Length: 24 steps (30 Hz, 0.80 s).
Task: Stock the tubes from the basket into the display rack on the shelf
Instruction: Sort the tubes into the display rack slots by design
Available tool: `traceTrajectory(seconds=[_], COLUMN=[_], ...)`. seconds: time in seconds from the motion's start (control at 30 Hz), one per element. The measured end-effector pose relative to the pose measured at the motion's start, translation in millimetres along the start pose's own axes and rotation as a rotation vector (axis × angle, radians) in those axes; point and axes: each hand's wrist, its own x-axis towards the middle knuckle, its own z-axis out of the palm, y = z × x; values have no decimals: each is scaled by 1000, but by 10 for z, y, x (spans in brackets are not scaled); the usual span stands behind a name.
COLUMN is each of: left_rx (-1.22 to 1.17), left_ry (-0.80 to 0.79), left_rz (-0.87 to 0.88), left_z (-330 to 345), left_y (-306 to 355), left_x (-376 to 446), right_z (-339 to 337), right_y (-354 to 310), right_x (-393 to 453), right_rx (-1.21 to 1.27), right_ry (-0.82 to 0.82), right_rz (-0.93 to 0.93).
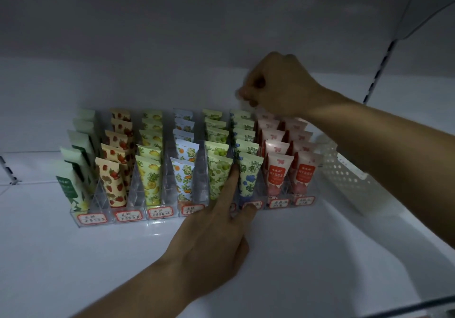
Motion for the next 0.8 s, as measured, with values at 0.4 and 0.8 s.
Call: traceTrajectory(seconds=[0.4,0.8], left_rx=[14,-95], left_ry=[212,284], left_rz=[25,-54], left_z=[-68,-80], left_y=[-102,-260], left_x=[-20,-140], right_z=[258,87], right_y=[137,-457], right_x=[107,-528], right_rx=[-236,-132], right_ry=[-84,-143], right_rz=[-283,-256])
